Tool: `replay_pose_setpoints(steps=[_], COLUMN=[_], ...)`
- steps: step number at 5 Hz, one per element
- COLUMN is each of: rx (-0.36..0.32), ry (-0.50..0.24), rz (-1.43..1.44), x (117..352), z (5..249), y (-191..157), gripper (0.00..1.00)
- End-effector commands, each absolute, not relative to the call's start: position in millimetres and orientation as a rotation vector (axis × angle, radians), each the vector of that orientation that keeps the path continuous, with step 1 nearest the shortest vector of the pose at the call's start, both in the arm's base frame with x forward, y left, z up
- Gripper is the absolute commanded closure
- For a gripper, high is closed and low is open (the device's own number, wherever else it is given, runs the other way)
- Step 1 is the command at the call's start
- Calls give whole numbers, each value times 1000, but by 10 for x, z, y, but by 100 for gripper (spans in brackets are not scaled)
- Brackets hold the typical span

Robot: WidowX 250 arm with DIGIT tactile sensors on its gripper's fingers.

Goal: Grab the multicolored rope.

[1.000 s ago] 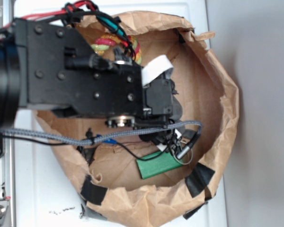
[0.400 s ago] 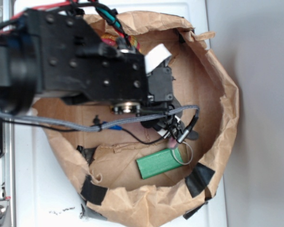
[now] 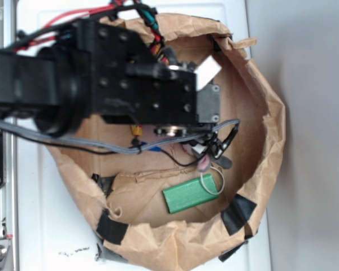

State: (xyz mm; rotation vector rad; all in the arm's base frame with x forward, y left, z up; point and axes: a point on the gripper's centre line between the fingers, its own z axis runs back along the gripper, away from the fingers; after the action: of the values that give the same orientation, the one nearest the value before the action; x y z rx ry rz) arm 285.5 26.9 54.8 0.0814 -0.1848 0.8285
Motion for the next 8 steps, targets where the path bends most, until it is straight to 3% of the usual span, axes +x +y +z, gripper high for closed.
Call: replay_pose_setpoints(steps=[1, 3, 6, 8], rx=[82, 74, -38, -5], ry=[-266, -271, -173, -202], rz=[882, 877, 834, 833], x=[2988, 2967, 2435, 2529], z=[400, 327, 1107, 760], y=[389, 348, 272, 412], gripper=[0, 0, 0, 0])
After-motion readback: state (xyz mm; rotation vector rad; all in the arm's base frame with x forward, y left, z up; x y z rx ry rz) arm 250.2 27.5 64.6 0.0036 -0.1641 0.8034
